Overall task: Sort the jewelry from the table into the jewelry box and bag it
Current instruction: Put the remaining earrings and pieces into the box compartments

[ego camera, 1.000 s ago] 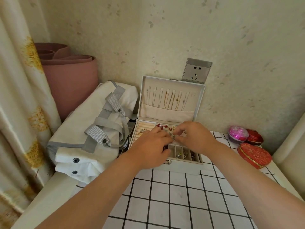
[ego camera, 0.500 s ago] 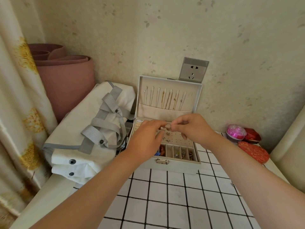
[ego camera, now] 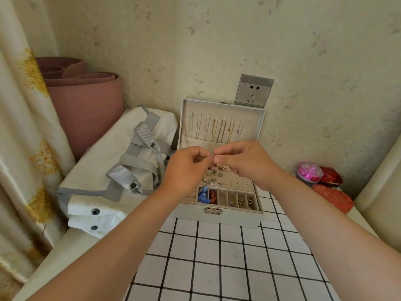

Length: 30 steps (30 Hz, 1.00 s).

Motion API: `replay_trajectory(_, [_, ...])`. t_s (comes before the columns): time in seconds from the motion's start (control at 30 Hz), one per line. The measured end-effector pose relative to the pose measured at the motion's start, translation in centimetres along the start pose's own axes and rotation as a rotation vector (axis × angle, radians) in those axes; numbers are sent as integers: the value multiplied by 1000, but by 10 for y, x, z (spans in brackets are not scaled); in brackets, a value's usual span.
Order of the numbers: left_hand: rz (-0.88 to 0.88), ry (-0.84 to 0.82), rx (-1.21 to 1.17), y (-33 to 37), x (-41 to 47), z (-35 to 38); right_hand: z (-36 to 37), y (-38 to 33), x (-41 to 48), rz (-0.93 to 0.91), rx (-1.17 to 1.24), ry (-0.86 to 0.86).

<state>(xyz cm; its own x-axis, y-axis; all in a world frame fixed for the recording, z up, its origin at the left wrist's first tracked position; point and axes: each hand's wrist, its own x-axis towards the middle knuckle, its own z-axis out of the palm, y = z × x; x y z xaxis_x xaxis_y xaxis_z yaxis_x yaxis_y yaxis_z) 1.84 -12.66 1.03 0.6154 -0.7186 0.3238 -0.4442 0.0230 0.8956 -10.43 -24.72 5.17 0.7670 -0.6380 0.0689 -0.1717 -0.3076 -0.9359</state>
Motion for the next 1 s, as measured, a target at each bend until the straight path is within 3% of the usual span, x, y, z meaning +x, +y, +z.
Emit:
replay_trajectory(0.2, [7, -162, 171, -2, 4, 4, -2, 16, 3, -146, -175, 59])
replay_trajectory(0.33, [175, -222, 589, -9, 2, 11, -10, 40, 5, -113, -471, 149])
replay_trajectory(0.43, [262, -301, 745, -17, 2, 17, -11, 56, 3, -55, -662, 150])
replay_trajectory(0.7, [351, -385, 851, -21, 4, 30, -4, 64, -1, -116, -793, 133])
replay_trajectory(1.0, [359, -335, 853, -23, 5, 34, -3, 61, -3, -200, -914, 90])
